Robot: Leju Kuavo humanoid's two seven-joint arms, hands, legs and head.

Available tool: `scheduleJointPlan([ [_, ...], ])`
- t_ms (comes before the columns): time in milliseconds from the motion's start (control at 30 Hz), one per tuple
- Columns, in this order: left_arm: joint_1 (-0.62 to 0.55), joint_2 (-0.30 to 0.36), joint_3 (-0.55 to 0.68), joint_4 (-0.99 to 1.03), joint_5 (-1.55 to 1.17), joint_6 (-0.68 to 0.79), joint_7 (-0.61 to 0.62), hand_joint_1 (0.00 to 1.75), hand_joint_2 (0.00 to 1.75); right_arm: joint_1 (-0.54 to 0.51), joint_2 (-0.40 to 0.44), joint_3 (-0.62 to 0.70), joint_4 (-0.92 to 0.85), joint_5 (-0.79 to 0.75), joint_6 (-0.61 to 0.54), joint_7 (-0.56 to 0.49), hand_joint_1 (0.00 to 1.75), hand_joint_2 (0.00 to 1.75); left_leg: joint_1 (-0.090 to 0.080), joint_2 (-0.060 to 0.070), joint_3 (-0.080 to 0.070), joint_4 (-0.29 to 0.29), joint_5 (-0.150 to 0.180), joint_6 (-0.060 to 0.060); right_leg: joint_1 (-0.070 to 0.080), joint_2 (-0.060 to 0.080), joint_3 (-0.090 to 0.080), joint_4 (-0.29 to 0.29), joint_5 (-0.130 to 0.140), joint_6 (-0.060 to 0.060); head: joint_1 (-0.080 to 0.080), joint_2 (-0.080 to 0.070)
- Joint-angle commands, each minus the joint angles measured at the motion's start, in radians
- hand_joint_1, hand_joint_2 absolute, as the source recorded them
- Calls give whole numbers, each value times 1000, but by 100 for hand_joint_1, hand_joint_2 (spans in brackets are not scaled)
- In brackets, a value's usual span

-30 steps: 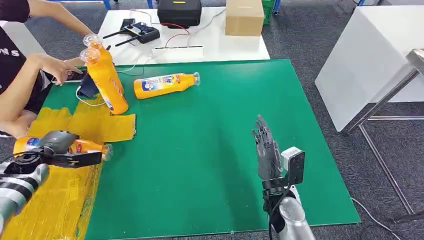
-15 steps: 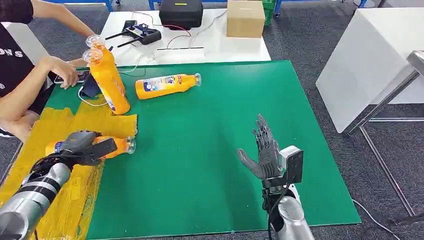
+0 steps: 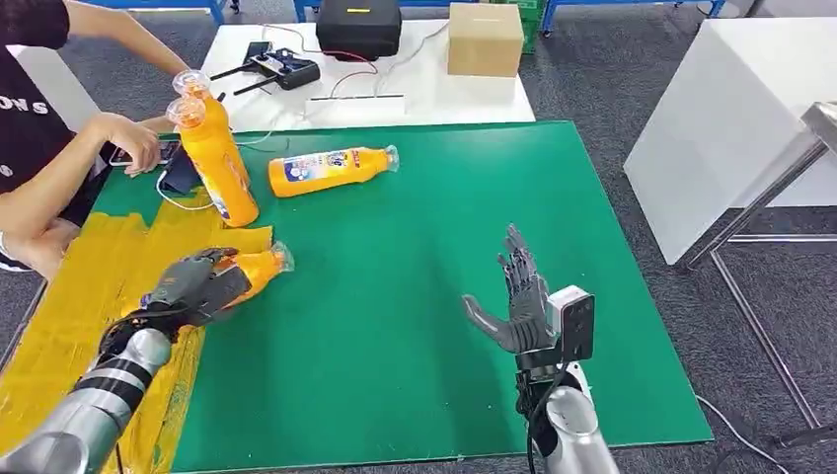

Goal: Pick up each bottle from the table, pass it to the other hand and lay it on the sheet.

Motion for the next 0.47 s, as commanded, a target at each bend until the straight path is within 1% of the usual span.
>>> scheduleJointPlan([
  [33, 35, -77, 76, -29, 31, 69, -6, 0, 175, -20, -10, 10, 55, 10, -11, 2, 0, 175, 1, 0, -1, 0, -1, -1, 1, 0, -1, -1, 0, 0, 1, 0],
  [167, 32, -77, 76, -21, 23, 84, -2, 0, 175, -19, -10, 10, 56, 10, -12, 1, 0, 175, 2, -1, 0, 0, -2, -2, 3, -1, 0, -2, -1, -1, 0, 0],
  [300, 31, -77, 85, -3, 20, 91, 4, 0, 175, -15, -12, 9, 55, 11, -14, 0, 0, 175, 2, 0, -3, 0, -1, -1, 2, 0, -4, -1, 0, 0, 0, 0],
  [333, 33, -81, 95, -1, 27, 100, -3, 0, 175, -13, -13, 7, 55, 12, -15, 0, 0, 175, 1, 0, -4, 0, -1, -1, 1, 0, -4, -1, 0, 0, 0, 0],
  [367, 36, -83, 101, -5, 33, 107, -8, 0, 175, -13, -13, 8, 55, 12, -15, 0, 0, 175, 3, 1, -2, 0, -2, -2, 3, 0, -2, -2, -1, 0, 0, 0],
  [400, 37, -86, 107, -7, 39, 110, -13, 0, 175, -13, -13, 7, 56, 12, -15, -1, 0, 175, 1, 0, -4, -1, -1, -1, 1, 0, -5, -1, 0, 0, 0, 0],
  [467, 56, -108, 143, -52, 99, 120, -51, 0, 175, -8, -12, 5, 54, 15, -23, -6, 0, 175, 1, 0, -4, 0, -1, -1, 2, 0, -4, -1, 0, 0, 0, 0],
])
